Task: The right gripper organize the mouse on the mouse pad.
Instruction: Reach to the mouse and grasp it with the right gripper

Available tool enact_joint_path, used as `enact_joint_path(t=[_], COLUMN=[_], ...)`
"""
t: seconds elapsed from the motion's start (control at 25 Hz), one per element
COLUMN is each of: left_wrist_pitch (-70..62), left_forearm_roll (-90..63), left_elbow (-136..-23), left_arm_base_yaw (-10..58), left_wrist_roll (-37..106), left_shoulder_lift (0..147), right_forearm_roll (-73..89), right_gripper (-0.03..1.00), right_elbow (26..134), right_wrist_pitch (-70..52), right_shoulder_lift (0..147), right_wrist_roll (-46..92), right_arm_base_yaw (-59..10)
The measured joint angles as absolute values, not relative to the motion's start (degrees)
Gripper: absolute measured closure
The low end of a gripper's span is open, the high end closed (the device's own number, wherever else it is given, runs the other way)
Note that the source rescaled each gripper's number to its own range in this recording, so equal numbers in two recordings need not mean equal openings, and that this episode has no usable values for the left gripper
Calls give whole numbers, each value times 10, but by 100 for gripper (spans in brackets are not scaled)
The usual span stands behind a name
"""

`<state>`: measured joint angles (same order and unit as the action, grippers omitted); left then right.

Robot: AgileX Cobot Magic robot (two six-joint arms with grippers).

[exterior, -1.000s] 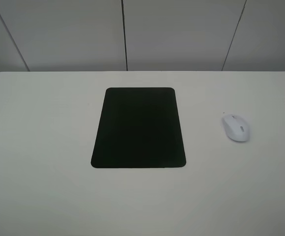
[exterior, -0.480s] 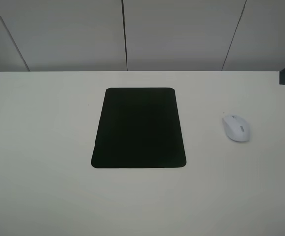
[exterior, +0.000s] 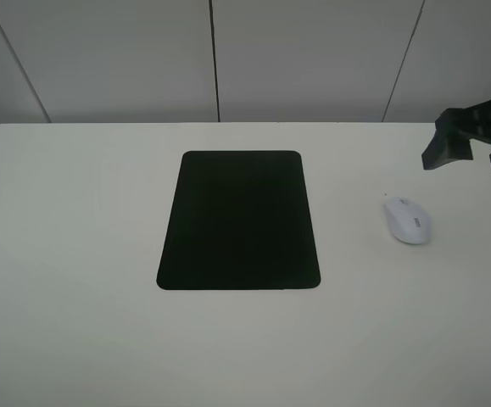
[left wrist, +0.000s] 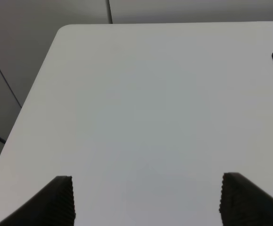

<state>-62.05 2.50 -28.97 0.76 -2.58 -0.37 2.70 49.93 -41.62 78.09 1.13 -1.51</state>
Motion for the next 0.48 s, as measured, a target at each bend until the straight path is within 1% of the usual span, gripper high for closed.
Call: enact_joint_path(t=[0.48], left_wrist_pitch=[-621], left_forearm_roll=[25], left_elbow=[-290], left_arm_base_yaw=[8], left_wrist_roll=[-26], left_shoulder_lift=[-4], right_forearm_roll=[5], right_gripper=[-3], right_elbow=[540], right_wrist_pitch=[-385], right_shoulder_lift=[939], right_wrist_roll=[11], right_arm_base_yaw=[-15])
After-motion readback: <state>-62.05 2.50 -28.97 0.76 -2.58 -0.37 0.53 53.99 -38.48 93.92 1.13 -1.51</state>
